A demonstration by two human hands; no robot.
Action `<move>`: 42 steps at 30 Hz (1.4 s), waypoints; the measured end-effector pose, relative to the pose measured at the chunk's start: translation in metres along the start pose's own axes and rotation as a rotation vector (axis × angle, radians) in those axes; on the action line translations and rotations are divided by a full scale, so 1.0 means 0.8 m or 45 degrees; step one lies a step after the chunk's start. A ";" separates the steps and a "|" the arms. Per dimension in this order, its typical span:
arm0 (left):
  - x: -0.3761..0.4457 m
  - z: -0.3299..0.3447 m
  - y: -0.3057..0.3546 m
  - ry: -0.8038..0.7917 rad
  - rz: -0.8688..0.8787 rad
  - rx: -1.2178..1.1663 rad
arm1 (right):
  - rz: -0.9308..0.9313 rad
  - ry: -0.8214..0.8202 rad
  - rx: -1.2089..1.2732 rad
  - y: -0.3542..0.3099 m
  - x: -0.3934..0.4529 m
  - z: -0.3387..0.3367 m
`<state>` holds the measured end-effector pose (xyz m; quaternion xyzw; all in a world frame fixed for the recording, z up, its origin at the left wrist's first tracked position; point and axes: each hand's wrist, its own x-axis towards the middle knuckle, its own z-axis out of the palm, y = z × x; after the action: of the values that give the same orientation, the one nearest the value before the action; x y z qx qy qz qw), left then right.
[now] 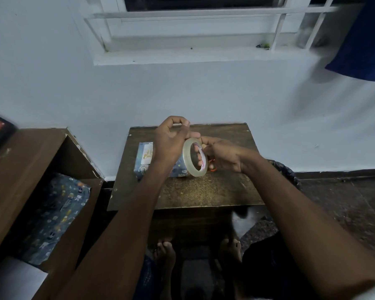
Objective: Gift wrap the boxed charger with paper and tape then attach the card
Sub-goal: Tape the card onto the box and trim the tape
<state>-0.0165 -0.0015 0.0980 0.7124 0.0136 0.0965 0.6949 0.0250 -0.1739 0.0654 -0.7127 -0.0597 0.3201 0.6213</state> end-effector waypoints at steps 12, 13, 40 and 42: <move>0.008 -0.020 0.000 -0.166 0.039 0.104 | -0.038 -0.078 0.087 -0.002 0.001 -0.004; 0.008 -0.023 0.001 -0.196 0.036 0.115 | -0.043 -0.077 0.098 -0.003 0.001 -0.006; 0.007 -0.013 -0.018 -0.227 0.284 0.571 | 0.070 0.922 -1.501 0.010 -0.007 -0.003; 0.006 -0.014 -0.017 -0.227 0.281 0.588 | 0.069 0.972 -1.442 0.007 -0.008 -0.006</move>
<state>-0.0119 0.0111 0.0850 0.8549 -0.1035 0.1029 0.4979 0.0206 -0.1820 0.0626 -0.9921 0.0231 -0.0190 0.1218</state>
